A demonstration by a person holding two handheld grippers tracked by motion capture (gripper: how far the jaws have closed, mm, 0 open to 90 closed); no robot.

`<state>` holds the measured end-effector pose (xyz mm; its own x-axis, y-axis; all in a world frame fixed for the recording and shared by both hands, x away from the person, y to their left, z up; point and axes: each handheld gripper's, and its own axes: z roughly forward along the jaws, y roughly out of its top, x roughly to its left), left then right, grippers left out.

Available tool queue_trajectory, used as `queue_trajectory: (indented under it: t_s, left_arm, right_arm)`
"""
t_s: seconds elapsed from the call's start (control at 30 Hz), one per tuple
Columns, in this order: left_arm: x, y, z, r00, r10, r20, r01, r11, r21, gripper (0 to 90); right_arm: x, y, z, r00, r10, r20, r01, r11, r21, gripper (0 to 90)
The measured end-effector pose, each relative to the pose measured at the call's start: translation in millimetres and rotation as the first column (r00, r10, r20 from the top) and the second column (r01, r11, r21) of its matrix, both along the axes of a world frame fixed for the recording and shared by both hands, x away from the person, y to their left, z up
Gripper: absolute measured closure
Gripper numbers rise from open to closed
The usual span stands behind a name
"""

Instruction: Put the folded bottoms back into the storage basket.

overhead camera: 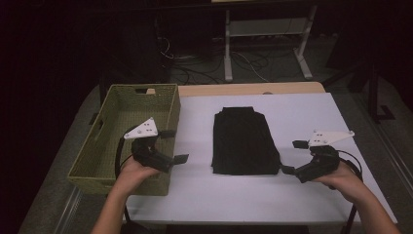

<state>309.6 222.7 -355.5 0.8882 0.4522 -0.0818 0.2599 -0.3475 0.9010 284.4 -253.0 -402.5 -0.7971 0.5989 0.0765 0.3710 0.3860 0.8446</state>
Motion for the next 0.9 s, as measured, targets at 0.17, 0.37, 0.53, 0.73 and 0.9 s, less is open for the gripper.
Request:
queue_trajectory:
  t_s: [0.17, 0.37, 0.53, 0.73, 0.9]
  left_arm:
    - [0.3, 0.3, 0.0, 1.0000, -0.002, -0.004, 0.002, 1.0000, -0.002, 0.1]
    - [0.0, 0.1, 0.0, 1.0000, -0.004, -0.001, 0.004, 1.0000, -0.003, 0.2]
    - [-0.1, 0.3, 0.0, 1.0000, -0.005, 0.000, 0.005, 1.0000, -0.004, 0.2]
    - [-0.2, 0.7, 0.0, 1.0000, -0.005, 0.001, 0.005, 1.0000, -0.008, 0.2]
    - [-0.4, 0.5, 0.0, 1.0000, -0.004, 0.003, 0.004, 1.0000, -0.007, 0.7]
  right_arm:
    - [0.3, 2.5, -2.6, 1.0000, 0.007, -0.006, -0.007, 1.000, -0.001, 0.0]
    - [0.6, 5.8, -4.9, 0.9997, 0.019, -0.014, -0.019, 1.000, 0.002, 0.0]
    - [1.7, 9.6, -8.2, 0.9993, 0.031, -0.022, -0.031, 1.000, 0.001, 0.0]
    - [2.9, 15.5, -10.8, 0.9986, 0.044, -0.030, -0.044, 0.999, -0.001, 0.0]
    - [4.1, 19.3, -12.1, 0.9979, 0.054, -0.034, -0.054, 0.999, -0.003, 0.0]
